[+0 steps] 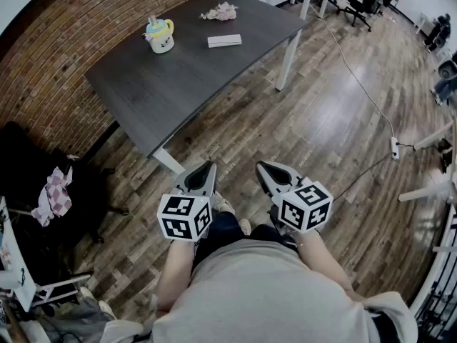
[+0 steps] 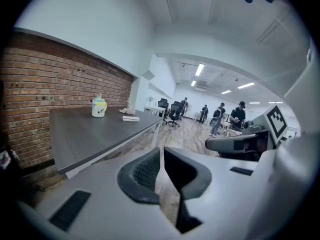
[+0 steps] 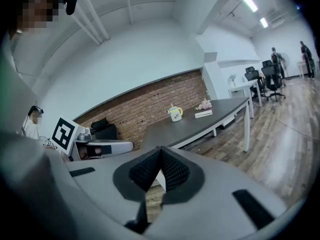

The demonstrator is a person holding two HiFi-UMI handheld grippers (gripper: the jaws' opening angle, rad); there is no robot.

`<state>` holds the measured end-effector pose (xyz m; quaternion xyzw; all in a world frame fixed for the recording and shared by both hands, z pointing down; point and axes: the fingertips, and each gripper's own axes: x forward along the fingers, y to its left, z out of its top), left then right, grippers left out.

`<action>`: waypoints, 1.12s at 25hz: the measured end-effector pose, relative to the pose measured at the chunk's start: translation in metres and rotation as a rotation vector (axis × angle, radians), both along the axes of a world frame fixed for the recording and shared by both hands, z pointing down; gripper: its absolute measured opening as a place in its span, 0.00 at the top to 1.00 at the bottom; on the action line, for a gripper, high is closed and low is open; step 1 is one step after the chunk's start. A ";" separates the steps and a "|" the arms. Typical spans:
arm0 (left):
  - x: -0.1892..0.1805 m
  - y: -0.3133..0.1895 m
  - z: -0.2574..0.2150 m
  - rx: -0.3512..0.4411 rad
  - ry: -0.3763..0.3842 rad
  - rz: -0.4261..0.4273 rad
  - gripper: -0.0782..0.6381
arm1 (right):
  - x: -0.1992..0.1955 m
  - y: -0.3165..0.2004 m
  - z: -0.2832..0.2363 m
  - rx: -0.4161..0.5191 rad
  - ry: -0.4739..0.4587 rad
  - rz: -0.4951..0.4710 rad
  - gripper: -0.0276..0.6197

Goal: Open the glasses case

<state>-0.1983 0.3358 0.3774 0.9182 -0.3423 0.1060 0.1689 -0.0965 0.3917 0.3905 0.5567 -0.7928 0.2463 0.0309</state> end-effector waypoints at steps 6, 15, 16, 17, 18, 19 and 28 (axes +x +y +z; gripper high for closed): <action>0.014 0.004 0.000 0.000 -0.002 0.005 0.83 | 0.007 0.001 -0.004 0.019 -0.001 -0.013 0.95; 0.029 0.012 0.000 -0.004 -0.005 0.016 0.83 | 0.021 0.005 -0.008 0.045 0.005 0.000 0.95; 0.032 0.014 0.003 -0.011 -0.012 0.026 0.83 | 0.025 0.005 -0.009 0.058 0.023 0.008 0.96; 0.036 0.017 0.006 -0.017 -0.019 0.038 0.83 | 0.029 0.005 -0.009 0.066 0.043 0.010 0.97; 0.039 0.020 0.008 -0.023 -0.027 0.049 0.83 | 0.032 0.005 -0.009 0.069 0.060 0.004 0.97; 0.041 0.022 0.010 -0.028 -0.032 0.060 0.83 | 0.034 0.004 -0.008 0.068 0.069 -0.007 0.95; 0.046 0.014 0.030 -0.082 -0.056 0.077 0.83 | 0.058 -0.018 -0.018 0.102 0.191 -0.019 0.80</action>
